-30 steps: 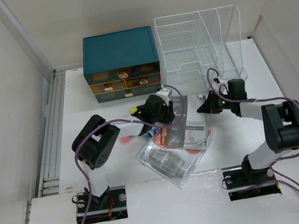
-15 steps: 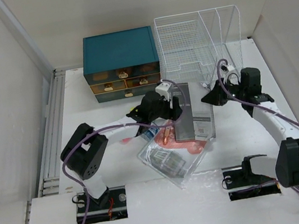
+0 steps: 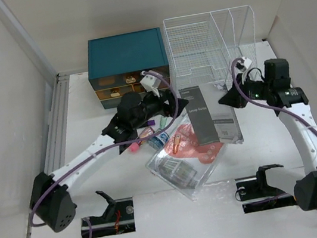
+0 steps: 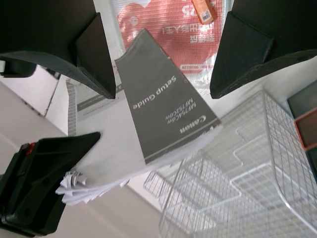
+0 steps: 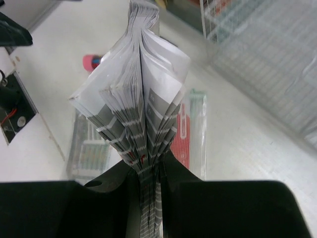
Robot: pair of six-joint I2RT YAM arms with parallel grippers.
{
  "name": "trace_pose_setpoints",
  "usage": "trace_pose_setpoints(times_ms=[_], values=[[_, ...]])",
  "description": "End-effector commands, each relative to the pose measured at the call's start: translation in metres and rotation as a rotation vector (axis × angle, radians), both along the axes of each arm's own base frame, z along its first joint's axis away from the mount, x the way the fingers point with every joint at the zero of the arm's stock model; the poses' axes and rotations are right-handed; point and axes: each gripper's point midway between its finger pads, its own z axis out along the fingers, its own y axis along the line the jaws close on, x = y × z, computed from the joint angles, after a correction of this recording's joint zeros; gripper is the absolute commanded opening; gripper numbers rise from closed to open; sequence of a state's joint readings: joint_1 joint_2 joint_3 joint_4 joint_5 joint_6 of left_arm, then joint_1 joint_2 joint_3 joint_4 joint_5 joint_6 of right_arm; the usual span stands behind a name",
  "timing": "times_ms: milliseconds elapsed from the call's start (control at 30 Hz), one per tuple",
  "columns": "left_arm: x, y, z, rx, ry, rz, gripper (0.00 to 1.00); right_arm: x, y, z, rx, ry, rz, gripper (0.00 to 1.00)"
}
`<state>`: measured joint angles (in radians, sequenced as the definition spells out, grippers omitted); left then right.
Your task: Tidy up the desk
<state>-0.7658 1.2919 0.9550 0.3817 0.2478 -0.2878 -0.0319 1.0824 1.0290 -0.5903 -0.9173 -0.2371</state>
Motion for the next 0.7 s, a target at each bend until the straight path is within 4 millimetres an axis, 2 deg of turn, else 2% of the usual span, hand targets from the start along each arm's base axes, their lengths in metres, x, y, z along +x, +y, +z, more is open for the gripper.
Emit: trace_pose_setpoints(times_ms=[0, 33, 67, 100, 133, 167, 200, 233, 300, 333, 467, 533, 567, 600, 667], values=[[-0.014, 0.014, 0.021, -0.033, -0.029, -0.020, 0.75, -0.013, 0.011, 0.084, 0.034, -0.241, 0.111, 0.00], [-0.017, 0.017, 0.028, -0.045, -0.041, -0.020, 0.75, -0.014, 0.012, 0.094, 0.037, -0.266, 0.121, 0.00], [-0.016, 0.021, 0.025, -0.039, -0.036, -0.011, 0.75, -0.014, 0.012, 0.102, 0.035, -0.289, 0.122, 0.00], [-0.017, 0.028, 0.035, -0.057, -0.056, 0.001, 0.75, -0.015, 0.012, 0.119, 0.031, -0.334, 0.123, 0.00], [-0.019, 0.031, 0.034, -0.052, -0.065, 0.001, 0.75, -0.014, 0.013, 0.125, 0.042, -0.328, 0.117, 0.00], [-0.017, 0.036, 0.030, -0.048, -0.062, 0.013, 0.75, -0.010, 0.010, 0.133, 0.036, -0.345, 0.085, 0.00], [-0.021, 0.039, 0.035, -0.058, -0.074, 0.013, 0.75, -0.007, 0.009, 0.142, 0.036, -0.370, 0.065, 0.00], [-0.019, 0.044, 0.034, -0.058, -0.075, 0.033, 0.75, -0.001, 0.006, 0.162, 0.045, -0.419, 0.024, 0.00], [-0.022, 0.048, 0.027, -0.047, -0.076, 0.033, 0.75, 0.015, -0.001, 0.178, 0.045, -0.458, -0.051, 0.00], [-0.024, 0.049, 0.026, -0.047, -0.076, 0.033, 0.75, 0.021, -0.002, 0.198, 0.055, -0.529, -0.068, 0.00], [-0.024, 0.057, 0.021, -0.048, -0.077, 0.042, 0.75, 0.063, -0.005, 0.220, 0.128, -0.511, -0.129, 0.00], [-0.024, 0.061, 0.013, -0.043, -0.073, 0.051, 0.75, 0.077, -0.005, 0.226, 0.145, -0.504, -0.133, 0.00], [-0.026, 0.063, 0.017, -0.050, -0.081, 0.051, 0.75, 0.081, -0.005, 0.240, 0.154, -0.529, -0.132, 0.00], [-0.027, 0.064, 0.015, -0.049, -0.080, 0.051, 0.75, 0.097, -0.005, 0.234, 0.165, -0.496, -0.137, 0.00], [-0.027, 0.064, 0.015, -0.049, -0.080, 0.051, 0.75, 0.109, -0.004, 0.237, 0.176, -0.499, -0.127, 0.00]])
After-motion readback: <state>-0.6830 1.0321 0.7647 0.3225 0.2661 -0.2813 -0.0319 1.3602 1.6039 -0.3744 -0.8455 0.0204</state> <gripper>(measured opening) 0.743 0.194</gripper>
